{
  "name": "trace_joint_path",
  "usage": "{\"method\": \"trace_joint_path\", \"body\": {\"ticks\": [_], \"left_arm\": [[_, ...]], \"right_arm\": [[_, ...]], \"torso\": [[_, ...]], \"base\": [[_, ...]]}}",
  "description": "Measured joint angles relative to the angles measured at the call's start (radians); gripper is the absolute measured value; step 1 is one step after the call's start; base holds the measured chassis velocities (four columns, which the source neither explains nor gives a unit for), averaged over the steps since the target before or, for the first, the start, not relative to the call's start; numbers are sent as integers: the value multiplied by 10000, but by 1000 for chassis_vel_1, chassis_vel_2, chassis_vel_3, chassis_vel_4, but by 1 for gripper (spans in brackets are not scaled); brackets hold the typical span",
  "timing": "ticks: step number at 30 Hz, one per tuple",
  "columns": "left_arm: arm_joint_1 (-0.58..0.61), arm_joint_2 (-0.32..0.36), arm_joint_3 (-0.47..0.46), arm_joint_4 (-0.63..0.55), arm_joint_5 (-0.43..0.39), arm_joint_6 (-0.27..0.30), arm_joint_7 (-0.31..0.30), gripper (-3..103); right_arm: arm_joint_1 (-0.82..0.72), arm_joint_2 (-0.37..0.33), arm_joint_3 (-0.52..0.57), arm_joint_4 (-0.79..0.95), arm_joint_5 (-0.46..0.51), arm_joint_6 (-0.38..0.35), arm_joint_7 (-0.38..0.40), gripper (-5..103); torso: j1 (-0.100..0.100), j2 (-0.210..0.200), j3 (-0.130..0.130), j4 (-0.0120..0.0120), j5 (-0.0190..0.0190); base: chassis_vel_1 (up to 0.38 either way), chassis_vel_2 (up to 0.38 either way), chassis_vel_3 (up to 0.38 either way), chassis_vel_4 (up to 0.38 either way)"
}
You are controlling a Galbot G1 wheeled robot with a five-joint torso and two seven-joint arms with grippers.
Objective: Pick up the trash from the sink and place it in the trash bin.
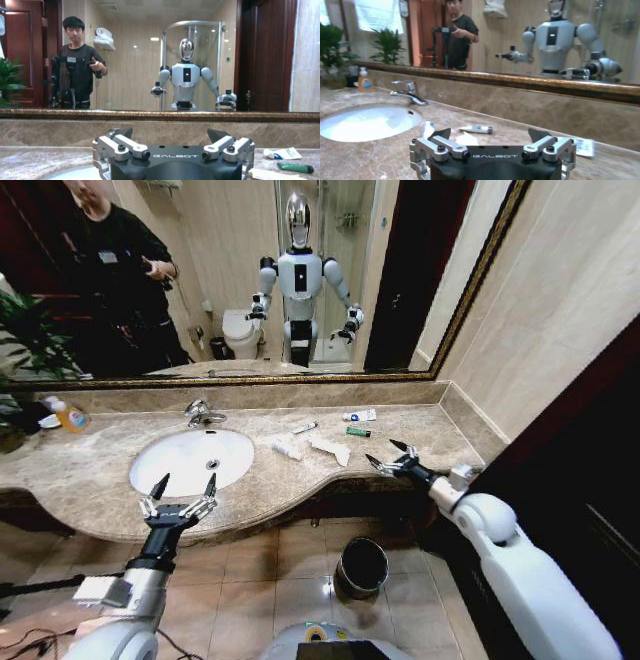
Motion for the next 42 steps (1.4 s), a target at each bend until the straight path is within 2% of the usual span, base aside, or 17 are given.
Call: {"method": "trace_joint_path", "body": {"ticks": [5, 12, 15, 21, 27, 34, 35, 38, 42], "left_arm": [[0, 0, 0, 0, 0, 0, 0, 100], [0, 0, 0, 0, 0, 0, -1, 100], [0, 0, 0, 0, 0, 0, -1, 100], [0, 0, 0, 0, 0, 0, 0, 100], [0, 0, 0, 0, 0, 0, -1, 100], [1, 0, 0, 0, 0, 0, -1, 100], [0, 0, 0, 0, 0, 0, 0, 100], [0, 0, 0, 0, 0, 0, 0, 100], [0, 0, 0, 0, 0, 0, 0, 100]], "right_arm": [[902, 224, -1273, -758, -75, 60, 9, 100], [1835, 561, -2340, -1785, -153, -58, 156, 100], [2234, 680, -2619, -2072, -115, -299, 354, 100], [3244, 925, -3450, -2455, -353, -1327, 1347, 100], [3897, 1274, -3932, -2861, -874, -1948, 1584, 100], [4230, 1448, -4162, -3236, -1217, -2331, 1640, 103], [4305, 1483, -4202, -3315, -1288, -2562, 1676, 100], [4369, 1521, -4234, -3363, -1297, -2800, 1779, 99], [4496, 1589, -4251, -3393, -1225, -3318, 2009, 88]], "torso": [[0, 0, 0, 0, 1], [0, 0, 0, 0, 3], [1, 0, 0, 0, -1], [1, 0, 0, 0, 0], [1, 0, 0, 0, 1], [1, 0, 0, 0, 1], [1, 0, 0, 0, 1], [1, 0, 0, -1, 1], [1, 0, 0, 0, 1]], "base": [[0, 0, 0, 0], [0, 0, 0, 0], [0, 0, 0, 0], [0, 0, 0, 0], [0, 0, 0, 0], [0, 0, 0, 0], [0, 0, 0, 0], [0, 0, 0, 0], [0, 0, 0, 0]]}}
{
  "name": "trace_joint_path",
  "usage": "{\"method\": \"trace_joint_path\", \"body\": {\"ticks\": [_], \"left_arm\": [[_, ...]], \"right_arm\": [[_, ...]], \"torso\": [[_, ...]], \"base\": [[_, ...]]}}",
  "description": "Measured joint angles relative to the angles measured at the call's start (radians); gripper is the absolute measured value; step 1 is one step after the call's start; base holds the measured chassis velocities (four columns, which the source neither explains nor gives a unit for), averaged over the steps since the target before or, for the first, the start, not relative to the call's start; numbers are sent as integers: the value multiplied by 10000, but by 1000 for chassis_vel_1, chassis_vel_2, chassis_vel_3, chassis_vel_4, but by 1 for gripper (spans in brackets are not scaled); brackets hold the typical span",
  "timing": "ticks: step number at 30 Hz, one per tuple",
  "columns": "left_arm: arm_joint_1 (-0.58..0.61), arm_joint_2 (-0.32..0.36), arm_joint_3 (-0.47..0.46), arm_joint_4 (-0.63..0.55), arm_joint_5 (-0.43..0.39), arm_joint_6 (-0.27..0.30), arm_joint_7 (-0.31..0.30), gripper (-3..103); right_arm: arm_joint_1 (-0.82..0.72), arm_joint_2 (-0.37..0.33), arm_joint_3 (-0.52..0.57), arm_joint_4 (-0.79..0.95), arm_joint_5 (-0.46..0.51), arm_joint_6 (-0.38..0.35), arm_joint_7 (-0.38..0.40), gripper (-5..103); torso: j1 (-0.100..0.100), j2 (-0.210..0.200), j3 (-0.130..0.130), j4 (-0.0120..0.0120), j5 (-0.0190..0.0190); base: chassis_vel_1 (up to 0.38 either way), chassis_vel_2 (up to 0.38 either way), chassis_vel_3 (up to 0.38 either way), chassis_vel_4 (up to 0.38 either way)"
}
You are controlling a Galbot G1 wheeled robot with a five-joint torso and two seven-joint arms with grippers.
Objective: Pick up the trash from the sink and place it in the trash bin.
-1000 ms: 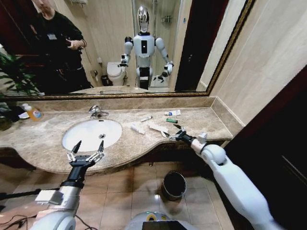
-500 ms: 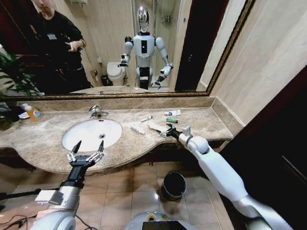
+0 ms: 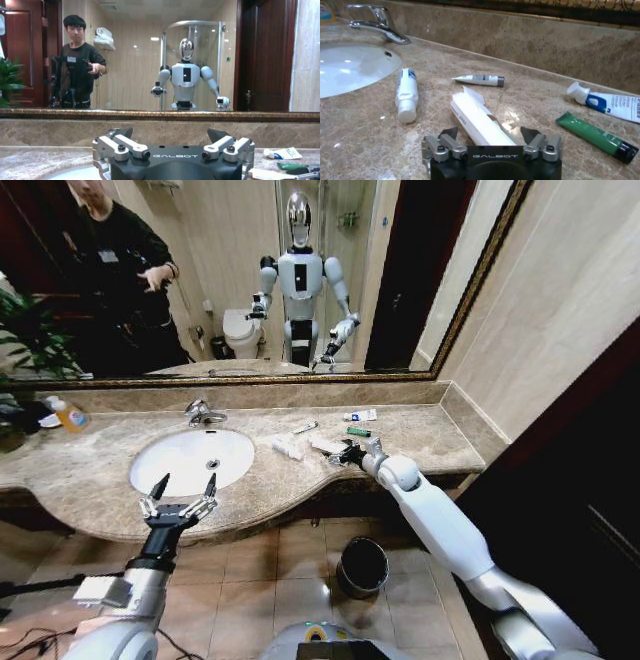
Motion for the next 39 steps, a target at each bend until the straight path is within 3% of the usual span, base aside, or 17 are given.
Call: {"method": "trace_joint_path", "body": {"ticks": [12, 13, 16, 18, 21, 23, 33, 39], "left_arm": [[1, 0, 0, 0, 0, 0, 0, 100], [1, 0, 0, 0, 0, 0, 0, 100], [0, 0, 0, 0, 0, 0, 0, 100], [0, 0, 0, 0, 0, 0, 0, 100], [0, 0, 0, 0, 0, 0, 0, 100], [0, 0, 0, 0, 0, 0, 0, 100], [0, 0, 0, 0, 0, 0, 0, 100], [0, 0, 0, 0, 0, 0, 1, 100]], "right_arm": [[40, -6, 109, -97, -85, -127, -348, 40], [40, -6, 109, -97, -85, -127, -348, 40], [45, -4, 108, -121, -127, -44, -328, 24], [45, -5, 113, -113, -127, -38, -315, 24], [-17, -63, 210, 82, -52, 16, -169, 8], [-72, -95, 257, 190, 17, 52, -82, 3], [-785, -492, 880, 1165, 655, 596, 773, 0], [-1912, -973, 1834, 2202, 1148, 683, 1186, 0]], "torso": [[0, 2, -1, 0, 0], [0, 2, -1, 0, 0], [0, 1, -1, 0, 1], [0, 2, -1, 0, 1], [0, 1, -1, 0, 0], [0, 1, 0, 0, 1], [0, 1, -1, 0, 1], [0, 1, -1, 0, 3]], "base": [[0, 0, 0, 0], [0, 0, 0, 0], [0, 0, 0, 0], [0, 0, 0, 0], [0, 0, 0, 0], [0, 0, 0, 0], [0, 0, 0, 0], [0, 0, 0, 0]]}}
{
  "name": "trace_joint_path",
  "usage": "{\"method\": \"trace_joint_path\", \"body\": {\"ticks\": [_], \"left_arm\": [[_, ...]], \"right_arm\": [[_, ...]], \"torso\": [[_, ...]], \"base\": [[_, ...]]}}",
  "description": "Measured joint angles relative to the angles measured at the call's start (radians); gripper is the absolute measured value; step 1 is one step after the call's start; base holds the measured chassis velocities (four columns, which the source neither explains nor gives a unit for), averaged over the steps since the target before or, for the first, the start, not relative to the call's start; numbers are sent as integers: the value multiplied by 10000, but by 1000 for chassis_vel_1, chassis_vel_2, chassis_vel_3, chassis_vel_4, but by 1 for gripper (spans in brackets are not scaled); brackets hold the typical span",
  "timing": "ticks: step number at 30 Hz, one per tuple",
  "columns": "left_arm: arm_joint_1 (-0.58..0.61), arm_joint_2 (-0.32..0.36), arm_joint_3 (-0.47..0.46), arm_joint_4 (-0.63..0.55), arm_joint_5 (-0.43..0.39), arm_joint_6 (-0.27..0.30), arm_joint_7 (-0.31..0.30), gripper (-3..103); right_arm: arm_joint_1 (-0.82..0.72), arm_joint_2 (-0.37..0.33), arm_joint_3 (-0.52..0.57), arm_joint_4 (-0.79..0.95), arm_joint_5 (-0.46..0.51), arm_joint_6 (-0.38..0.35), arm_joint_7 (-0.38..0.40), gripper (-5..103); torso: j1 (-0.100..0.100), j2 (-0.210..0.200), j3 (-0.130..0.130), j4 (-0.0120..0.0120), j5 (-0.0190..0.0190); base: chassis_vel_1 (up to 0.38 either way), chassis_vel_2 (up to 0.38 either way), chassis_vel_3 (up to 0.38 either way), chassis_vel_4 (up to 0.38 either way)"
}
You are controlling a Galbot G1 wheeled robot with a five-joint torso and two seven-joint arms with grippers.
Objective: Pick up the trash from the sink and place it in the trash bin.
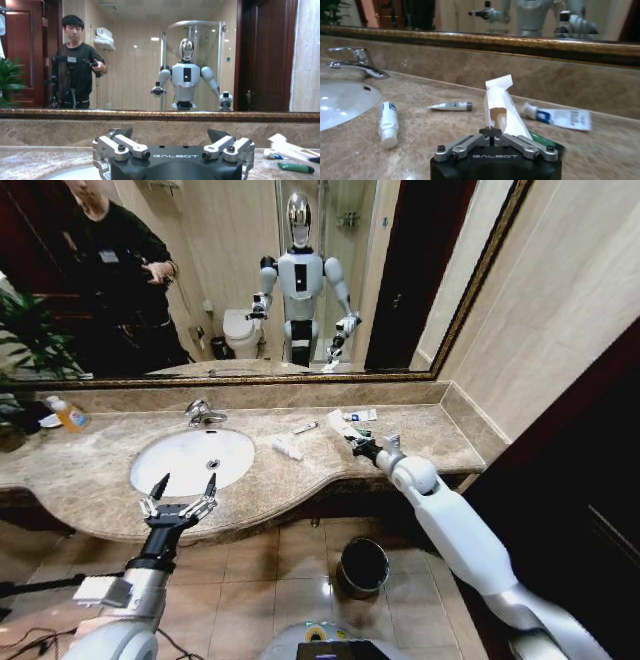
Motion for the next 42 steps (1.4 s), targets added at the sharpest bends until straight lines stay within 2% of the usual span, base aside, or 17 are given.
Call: {"method": "trace_joint_path", "body": {"ticks": [8, 18, 22, 26, 35, 37, 42], "left_arm": [[0, 0, 0, 0, 0, 0, 2, 100], [0, 0, 0, -1, 1, 0, 0, 100], [0, 0, 0, 0, 1, 0, 1, 100], [0, 0, 0, 0, 1, 0, 0, 100], [-1, 0, 0, 0, 1, 0, 0, 100], [0, 0, 0, -1, 0, 0, 0, 100], [0, 0, 0, 0, 1, 0, 0, 100]], "right_arm": [[-2027, -798, 1611, 1508, 157, 93, -89, 0], [-4159, -1022, 3060, 2925, 457, -138, -140, 0], [-5506, -771, 3543, 3509, 384, -39, -280, 0], [-6437, -236, 3659, 3757, -211, 238, -502, 0], [-7079, 812, 3339, 3281, -1668, 469, -1074, 0], [-7118, 1160, 3128, 2779, -2257, 676, -1324, 0], [-6861, 1643, 2910, 1699, -2881, 992, -1593, 0]], "torso": [[-1, 0, -1, -2, -1], [0, 0, -1, 0, -3], [-1, 0, -1, -1, -2], [-1, 0, -1, -1, -3], [-1, 0, 0, -1, -3], [-1, 0, 0, -1, -3], [-1, 0, 0, 0, -2]], "base": [[0, 0, 0, 0], [0, 0, 0, 0], [0, 0, 0, 0], [0, 0, 0, 0], [0, 0, 0, 0], [0, 0, 0, 0], [0, 0, 0, 0]]}}
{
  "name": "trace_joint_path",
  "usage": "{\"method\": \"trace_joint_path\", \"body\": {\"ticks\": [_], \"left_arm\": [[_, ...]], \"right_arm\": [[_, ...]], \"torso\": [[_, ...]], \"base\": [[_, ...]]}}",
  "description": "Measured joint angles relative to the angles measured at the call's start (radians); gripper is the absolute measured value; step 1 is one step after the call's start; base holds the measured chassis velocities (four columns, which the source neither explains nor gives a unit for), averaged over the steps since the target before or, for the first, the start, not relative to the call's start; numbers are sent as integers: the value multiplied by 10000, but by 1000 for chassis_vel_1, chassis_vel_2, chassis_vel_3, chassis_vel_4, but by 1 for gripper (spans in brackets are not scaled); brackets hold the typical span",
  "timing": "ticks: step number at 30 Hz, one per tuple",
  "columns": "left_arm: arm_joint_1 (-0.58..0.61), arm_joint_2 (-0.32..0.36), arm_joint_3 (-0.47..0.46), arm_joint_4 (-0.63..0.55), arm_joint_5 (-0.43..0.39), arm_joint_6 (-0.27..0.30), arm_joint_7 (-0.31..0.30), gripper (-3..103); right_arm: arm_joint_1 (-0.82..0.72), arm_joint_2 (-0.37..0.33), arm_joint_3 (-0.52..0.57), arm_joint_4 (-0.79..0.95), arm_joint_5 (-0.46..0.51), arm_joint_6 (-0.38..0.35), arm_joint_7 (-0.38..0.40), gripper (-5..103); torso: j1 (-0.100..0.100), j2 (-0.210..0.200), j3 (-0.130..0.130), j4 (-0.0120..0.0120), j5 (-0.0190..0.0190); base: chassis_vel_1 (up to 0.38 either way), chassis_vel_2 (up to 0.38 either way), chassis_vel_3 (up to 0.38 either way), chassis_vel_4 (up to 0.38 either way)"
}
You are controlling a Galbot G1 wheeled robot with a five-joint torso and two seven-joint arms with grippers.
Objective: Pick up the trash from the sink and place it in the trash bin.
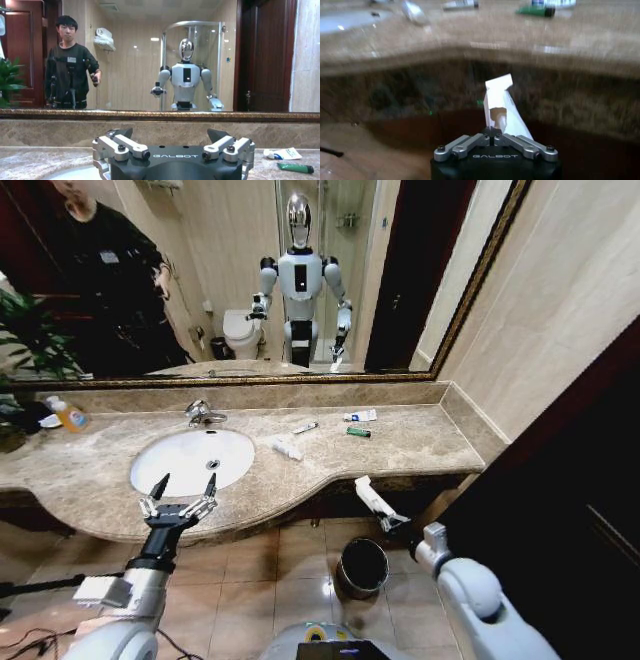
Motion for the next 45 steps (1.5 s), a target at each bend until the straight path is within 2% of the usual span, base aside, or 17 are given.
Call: {"method": "trace_joint_path", "body": {"ticks": [3, 11, 21, 23, 38, 45], "left_arm": [[0, 0, 0, -1, 0, 0, 0, 100], [0, 0, 0, 0, 0, 0, 0, 100], [0, -1, 0, 0, 0, 0, 0, 100], [0, 0, 0, 0, 0, 0, 0, 100], [0, 0, 0, 0, 0, 0, 0, 100], [0, 0, 0, 0, 0, 0, 0, 100]], "right_arm": [[259, 272, -41, -913, -364, 77, -170, 0], [641, 449, -20, -2148, -777, 391, -577, 0], [1656, 1343, 10, -5161, -1986, 1800, -525, 0], [1789, 1485, 69, -5574, -2130, 1880, -502, 0], [2226, 2501, 141, -7025, -2561, 2307, -353, 0], [2370, 2666, 199, -7482, -2805, 2393, -262, 0]], "torso": [[0, 0, 1, 0, 0], [0, 0, 0, 0, -1], [2, 0, 0, 0, -1], [2, 0, 0, 0, -1], [2, 0, 0, 0, -1], [1, 0, 0, 0, -1]], "base": [[0, 0, 0, 0], [0, 0, 0, 0], [0, 0, 0, 0], [0, 0, 0, 0], [0, 0, 0, 0], [0, 0, 0, 0]]}}
